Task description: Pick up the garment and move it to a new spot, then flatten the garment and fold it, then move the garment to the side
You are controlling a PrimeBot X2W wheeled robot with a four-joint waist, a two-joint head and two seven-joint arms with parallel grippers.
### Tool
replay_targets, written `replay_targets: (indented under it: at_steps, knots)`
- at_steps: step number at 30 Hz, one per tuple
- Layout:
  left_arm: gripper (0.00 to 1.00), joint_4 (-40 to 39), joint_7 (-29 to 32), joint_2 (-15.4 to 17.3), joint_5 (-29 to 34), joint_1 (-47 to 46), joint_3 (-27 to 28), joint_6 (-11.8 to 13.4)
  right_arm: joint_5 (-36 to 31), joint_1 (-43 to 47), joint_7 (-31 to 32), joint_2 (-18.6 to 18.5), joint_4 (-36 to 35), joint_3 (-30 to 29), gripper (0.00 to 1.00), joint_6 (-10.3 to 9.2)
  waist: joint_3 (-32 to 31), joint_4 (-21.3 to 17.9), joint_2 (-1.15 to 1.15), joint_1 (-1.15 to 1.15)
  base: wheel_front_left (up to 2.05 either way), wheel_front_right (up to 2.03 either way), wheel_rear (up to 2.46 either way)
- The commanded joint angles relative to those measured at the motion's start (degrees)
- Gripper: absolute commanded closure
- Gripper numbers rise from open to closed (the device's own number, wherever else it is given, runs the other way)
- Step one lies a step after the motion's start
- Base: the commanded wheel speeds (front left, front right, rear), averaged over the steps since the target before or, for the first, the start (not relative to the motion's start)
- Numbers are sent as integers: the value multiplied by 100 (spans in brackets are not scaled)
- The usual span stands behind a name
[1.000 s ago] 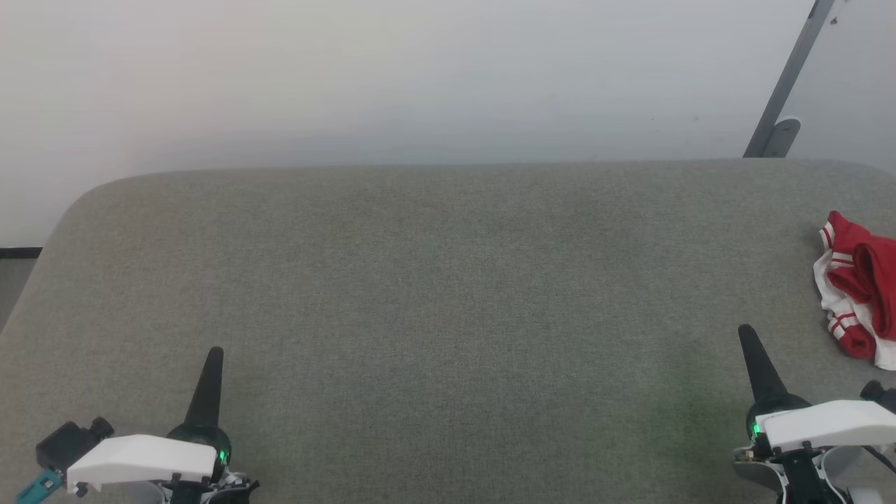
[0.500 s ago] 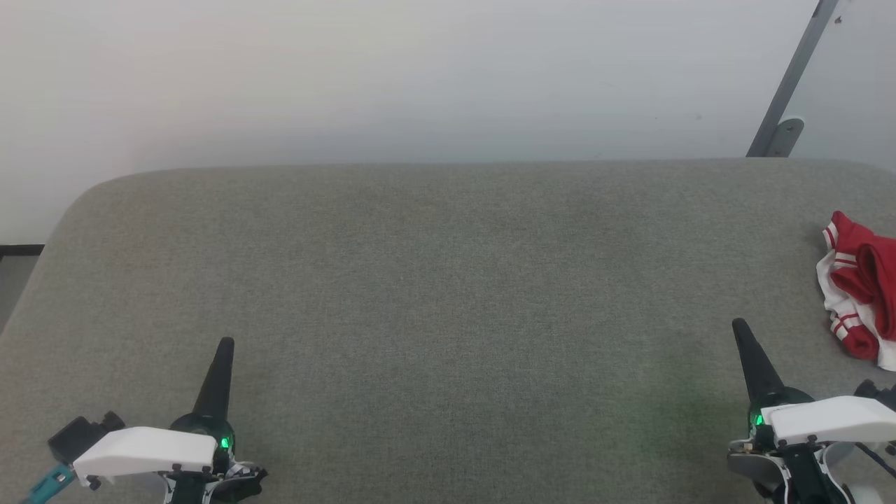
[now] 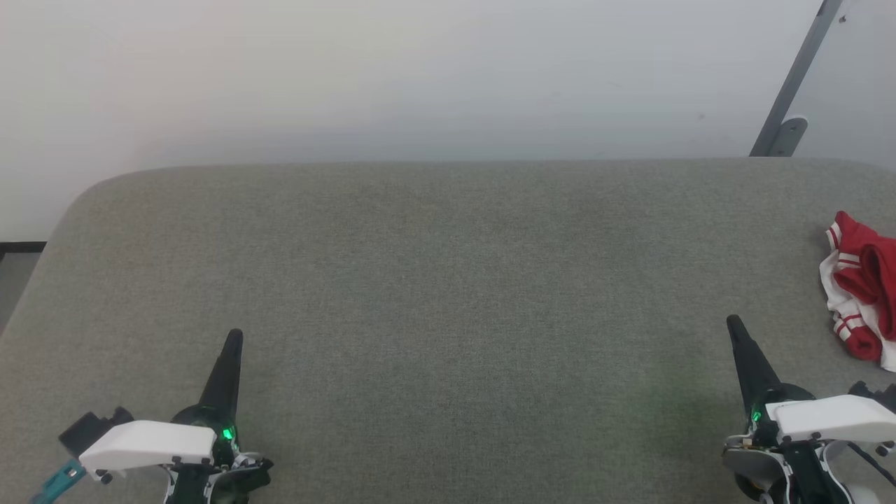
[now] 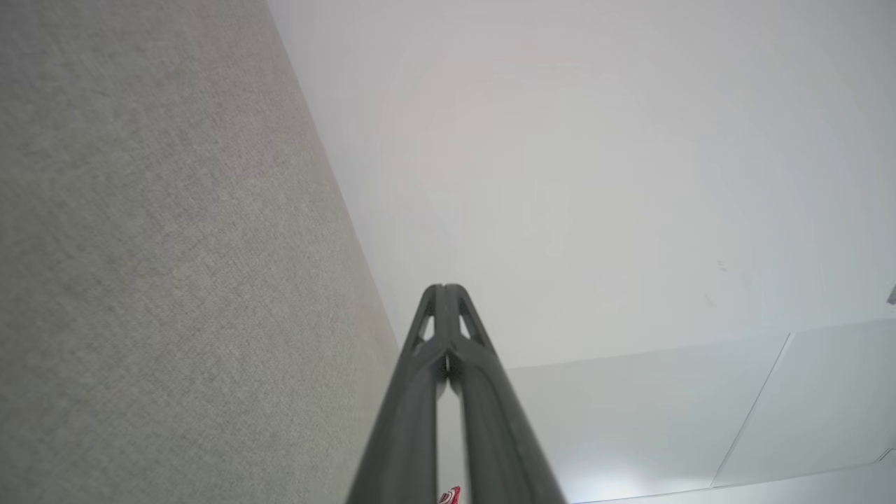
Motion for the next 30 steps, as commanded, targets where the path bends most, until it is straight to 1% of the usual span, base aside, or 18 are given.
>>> replay_targets:
  at_steps: [1, 23, 30]
  knots:
    - [100, -9, 51, -19, -97, -99, 14, -23, 137, -96, 53, 18, -54, -20, 100, 1, 2, 3, 0, 0, 0, 0, 0]
    - [100, 32, 272, -156, -763, -212, 10, -27, 939, -120, 258, 129, -53, -44, 100, 0, 27, 38, 0, 0, 0, 0, 0]
    - [100, 32, 269, -155, -767, -216, 9, -27, 938, -117, 258, 125, -52, -41, 100, 0, 28, 39, 0, 0, 0, 0, 0]
